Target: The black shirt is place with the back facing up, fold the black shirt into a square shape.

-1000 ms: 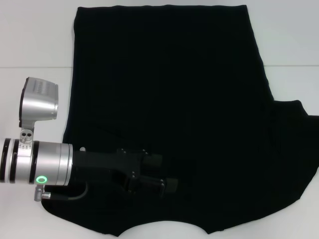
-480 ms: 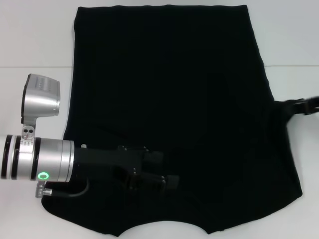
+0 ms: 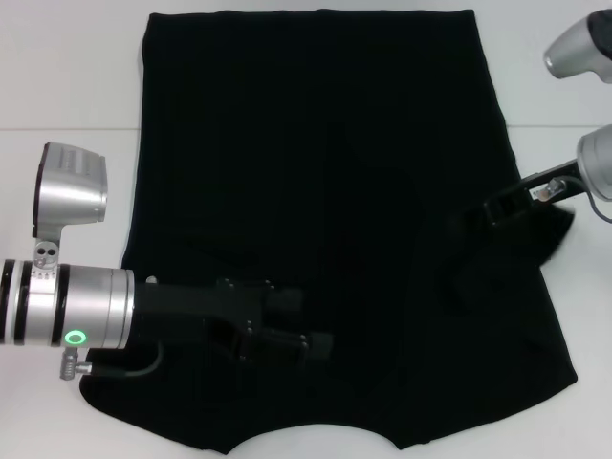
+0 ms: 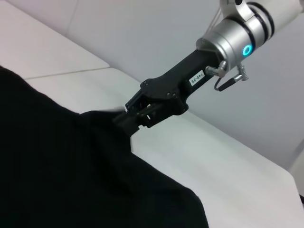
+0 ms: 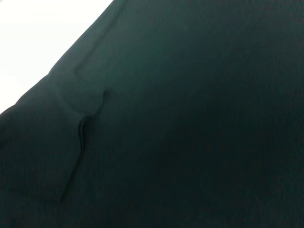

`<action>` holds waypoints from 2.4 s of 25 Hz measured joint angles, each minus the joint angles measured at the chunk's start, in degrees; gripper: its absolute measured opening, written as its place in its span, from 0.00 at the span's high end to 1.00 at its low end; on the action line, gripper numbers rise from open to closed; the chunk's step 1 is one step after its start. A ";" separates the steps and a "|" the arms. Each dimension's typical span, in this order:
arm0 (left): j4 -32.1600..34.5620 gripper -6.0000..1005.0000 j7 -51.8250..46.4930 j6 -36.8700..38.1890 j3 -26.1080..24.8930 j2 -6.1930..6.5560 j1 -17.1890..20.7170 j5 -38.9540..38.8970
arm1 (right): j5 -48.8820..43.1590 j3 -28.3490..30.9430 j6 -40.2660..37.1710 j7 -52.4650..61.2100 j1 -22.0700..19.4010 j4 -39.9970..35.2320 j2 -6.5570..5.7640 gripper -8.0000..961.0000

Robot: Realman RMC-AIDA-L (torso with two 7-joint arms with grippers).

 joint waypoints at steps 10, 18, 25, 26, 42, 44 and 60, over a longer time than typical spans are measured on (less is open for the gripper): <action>0.00 0.06 -0.04 -0.86 -0.48 0.21 0.28 0.00 | -1.18 -1.55 0.13 2.64 0.08 0.03 -0.44 0.68; -0.02 0.06 -0.04 -1.02 -0.48 0.29 0.16 0.00 | -2.11 -0.41 4.44 7.88 -4.32 0.20 -2.81 0.16; -0.92 0.06 0.19 -1.64 -0.24 0.30 -0.23 0.04 | -2.60 0.45 9.59 13.65 -6.76 1.01 -4.26 0.03; -0.92 0.06 0.20 -1.65 -0.15 0.30 -0.29 0.09 | -3.08 0.34 10.69 14.33 -6.78 1.69 -4.38 0.02; -1.24 0.06 0.09 -1.61 0.05 0.65 -0.43 0.73 | -7.56 0.09 20.61 15.64 -4.96 8.73 -3.55 0.02; -1.24 0.06 0.05 -1.61 0.05 0.77 -0.43 0.73 | -7.58 0.09 21.04 15.65 -4.94 9.00 -3.46 0.09; -1.23 0.06 -0.19 -1.60 -0.38 0.91 -0.73 0.74 | -7.58 0.09 23.51 15.26 -4.45 10.24 -3.36 0.42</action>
